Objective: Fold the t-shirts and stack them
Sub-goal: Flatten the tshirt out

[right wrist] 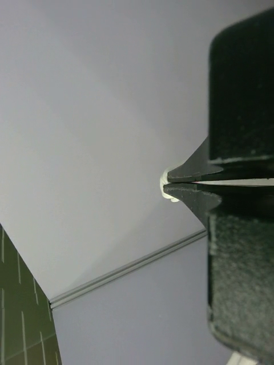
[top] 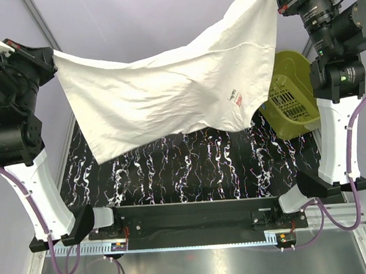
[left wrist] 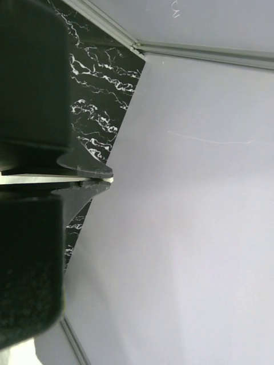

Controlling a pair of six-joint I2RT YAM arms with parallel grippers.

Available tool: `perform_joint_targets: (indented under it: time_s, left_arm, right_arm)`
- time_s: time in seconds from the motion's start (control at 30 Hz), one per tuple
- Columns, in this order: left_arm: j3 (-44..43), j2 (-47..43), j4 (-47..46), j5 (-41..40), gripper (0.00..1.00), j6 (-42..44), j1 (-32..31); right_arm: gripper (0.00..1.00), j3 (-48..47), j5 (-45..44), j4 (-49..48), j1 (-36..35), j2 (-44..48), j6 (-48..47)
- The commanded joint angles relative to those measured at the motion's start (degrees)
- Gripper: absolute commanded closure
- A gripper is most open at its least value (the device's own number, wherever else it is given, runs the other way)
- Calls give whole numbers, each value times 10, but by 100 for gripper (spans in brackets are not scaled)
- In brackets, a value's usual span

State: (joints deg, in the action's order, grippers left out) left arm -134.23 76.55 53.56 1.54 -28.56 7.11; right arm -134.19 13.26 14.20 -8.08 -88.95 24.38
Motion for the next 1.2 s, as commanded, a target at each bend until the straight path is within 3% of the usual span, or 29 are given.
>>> perform_joint_targets:
  time_s: [0.0, 0.13, 0.2, 0.27, 0.33, 0.4, 0.43, 0.5, 0.57, 0.6, 0.63, 0.67, 0.7, 0.77, 0.9, 1.17]
  left_arm:
    - [28, -13, -101, -7, 100, -24, 5]
    - [-57, 40, -52, 42, 100, -43, 4]
    - [-9, -8, -70, 30, 100, -38, 4]
    - [127, -99, -171, -13, 100, -43, 4]
    - [142, -67, -195, -30, 100, -38, 4]
    - [39, 1, -146, -19, 100, -40, 4]
    - [-67, 40, -76, -1, 100, -42, 5]
    - [-140, 76, -29, -6, 100, -44, 4]
    - [-27, -12, -98, -21, 100, -41, 4]
    - [39, -42, -150, -37, 100, -38, 5]
    - [104, -56, -207, -42, 100, -40, 5]
    - [89, -52, -194, -37, 100, -43, 11]
    - [61, -21, -168, -26, 100, -38, 11]
    - [14, -4, -115, 5, 100, -38, 11]
    - [130, -106, -174, 14, 100, -35, 11]
    - [71, -210, -111, 37, 100, 5, 11]
  right_arm:
    - [100, -68, 2, -28, 7, -22, -18]
    - [100, -156, 33, 28, 18, -73, 1]
    - [100, -81, 30, 10, 17, -15, 2]
    - [100, -5, 4, -78, 19, 29, 1]
    - [100, -69, -9, -49, 27, -11, -3]
    - [100, -206, 17, -7, 33, -106, 12]
    - [100, -243, 25, 26, 33, -128, 29]
    - [100, -282, 40, 52, 33, -140, 32]
    - [100, -185, 31, -5, 33, -57, 19]
    - [100, -56, 2, -61, 33, -31, 15]
    - [100, -42, -4, -110, 44, -23, 22]
    - [100, -70, 6, -84, 53, -59, 30]
    - [100, -167, 32, -47, 57, -80, 31]
    - [100, -215, 50, 5, 58, -91, 32]
    - [100, -64, 28, -76, 57, 15, 27]
    - [100, 16, 44, -98, 57, 176, 14]
